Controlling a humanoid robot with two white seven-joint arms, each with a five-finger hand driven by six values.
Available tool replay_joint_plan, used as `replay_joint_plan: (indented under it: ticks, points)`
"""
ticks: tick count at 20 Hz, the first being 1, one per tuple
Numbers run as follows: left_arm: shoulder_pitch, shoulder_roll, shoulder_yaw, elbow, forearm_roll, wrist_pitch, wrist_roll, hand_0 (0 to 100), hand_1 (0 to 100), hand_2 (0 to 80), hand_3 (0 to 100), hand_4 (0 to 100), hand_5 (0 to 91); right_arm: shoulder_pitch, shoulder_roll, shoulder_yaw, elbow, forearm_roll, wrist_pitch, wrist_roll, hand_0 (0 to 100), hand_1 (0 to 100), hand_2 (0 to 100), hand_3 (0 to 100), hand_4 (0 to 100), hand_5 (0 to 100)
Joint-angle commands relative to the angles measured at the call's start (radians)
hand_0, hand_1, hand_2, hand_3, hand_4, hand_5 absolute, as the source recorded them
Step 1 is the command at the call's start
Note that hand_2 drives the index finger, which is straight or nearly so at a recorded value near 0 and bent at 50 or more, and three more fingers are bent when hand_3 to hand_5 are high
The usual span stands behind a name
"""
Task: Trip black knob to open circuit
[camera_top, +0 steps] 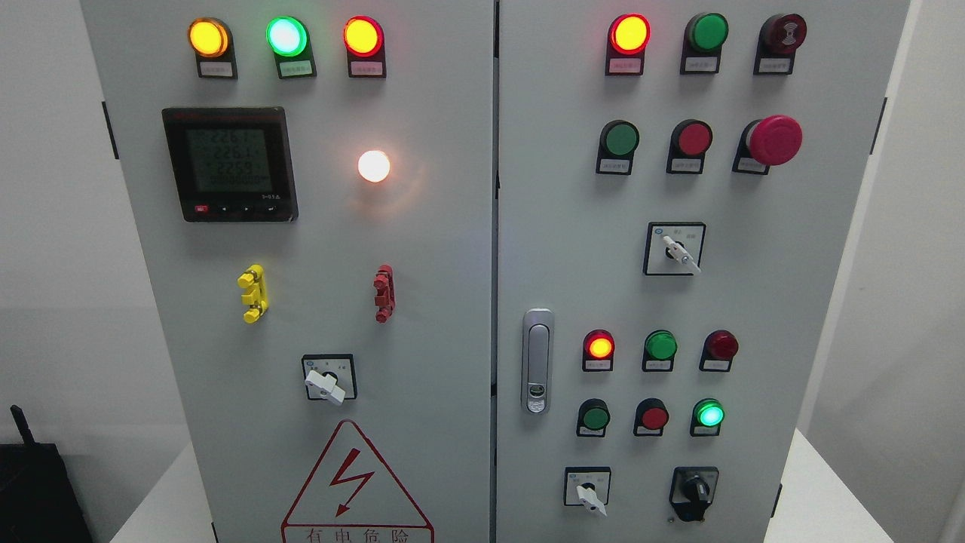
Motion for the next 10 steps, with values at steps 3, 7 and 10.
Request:
replay_joint_plan:
  ticks: [3,7,10]
  points:
    - [0.0,0.0,0.001,0.001,0.002,0.001,0.0,12,39,0.0,0,0,0.0,0.018,-0.005,-0.002,-0.028,-0.005,-0.056,0.03,8,0,4,32,20,11]
    - [0.0,0.0,0.001,0.001,0.002,0.001,0.0,12,39,0.0,0,0,0.0,0.037,-0.003,0.008,-0.037,-0.003,-0.09,0.046,7,0,0,17,6,0]
    - [-0.002,0.0,0.001,0.001,0.002,0.0,0.0,12,39,0.0,0,0,0.0,0.041,-0.005,0.008,-0.037,-0.003,-0.094,0.047,7,0,0,11,1,0]
